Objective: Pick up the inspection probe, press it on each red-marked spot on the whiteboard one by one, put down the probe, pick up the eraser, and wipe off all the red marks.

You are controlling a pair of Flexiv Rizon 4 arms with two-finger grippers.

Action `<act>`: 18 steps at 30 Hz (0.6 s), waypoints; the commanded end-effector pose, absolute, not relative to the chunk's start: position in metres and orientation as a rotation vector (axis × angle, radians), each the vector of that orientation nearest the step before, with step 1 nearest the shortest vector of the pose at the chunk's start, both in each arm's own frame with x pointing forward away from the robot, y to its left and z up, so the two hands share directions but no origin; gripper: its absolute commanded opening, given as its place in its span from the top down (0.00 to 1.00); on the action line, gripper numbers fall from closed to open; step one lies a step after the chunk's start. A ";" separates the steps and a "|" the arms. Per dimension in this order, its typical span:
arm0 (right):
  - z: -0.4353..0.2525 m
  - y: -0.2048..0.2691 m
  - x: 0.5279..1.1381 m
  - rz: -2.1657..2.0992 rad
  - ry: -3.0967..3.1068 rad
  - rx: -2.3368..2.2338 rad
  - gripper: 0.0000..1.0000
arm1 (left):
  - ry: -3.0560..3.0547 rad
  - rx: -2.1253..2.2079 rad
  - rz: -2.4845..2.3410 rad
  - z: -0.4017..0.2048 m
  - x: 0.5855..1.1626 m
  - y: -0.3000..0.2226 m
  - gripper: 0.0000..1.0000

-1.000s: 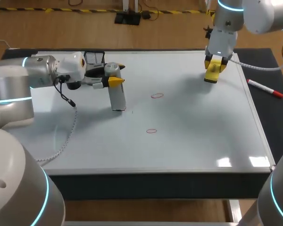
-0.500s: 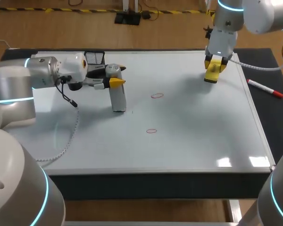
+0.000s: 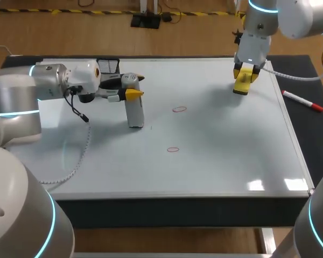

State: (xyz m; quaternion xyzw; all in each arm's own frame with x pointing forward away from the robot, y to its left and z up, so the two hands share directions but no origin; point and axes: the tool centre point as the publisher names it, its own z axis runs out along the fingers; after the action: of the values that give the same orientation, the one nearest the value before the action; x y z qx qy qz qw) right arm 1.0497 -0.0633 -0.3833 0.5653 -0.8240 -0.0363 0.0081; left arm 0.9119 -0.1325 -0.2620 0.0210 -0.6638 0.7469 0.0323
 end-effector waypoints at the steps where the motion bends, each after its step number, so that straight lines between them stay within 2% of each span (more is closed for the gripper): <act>1: -0.382 -0.064 1.050 -0.108 -2.573 1.769 1.00 | -2.040 0.065 2.305 -0.263 0.912 -0.132 1.00; 18: -0.382 -0.064 1.050 -0.108 -2.573 1.769 1.00 | -2.041 0.054 2.310 -0.261 0.909 -0.133 1.00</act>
State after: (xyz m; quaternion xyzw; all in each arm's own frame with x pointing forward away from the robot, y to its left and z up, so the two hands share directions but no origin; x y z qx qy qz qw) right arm 1.0497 -0.0633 -0.3833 0.5653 -0.8240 -0.0363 0.0080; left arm 0.9100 -0.1333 -0.2617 0.0176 -0.6618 0.7489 0.0305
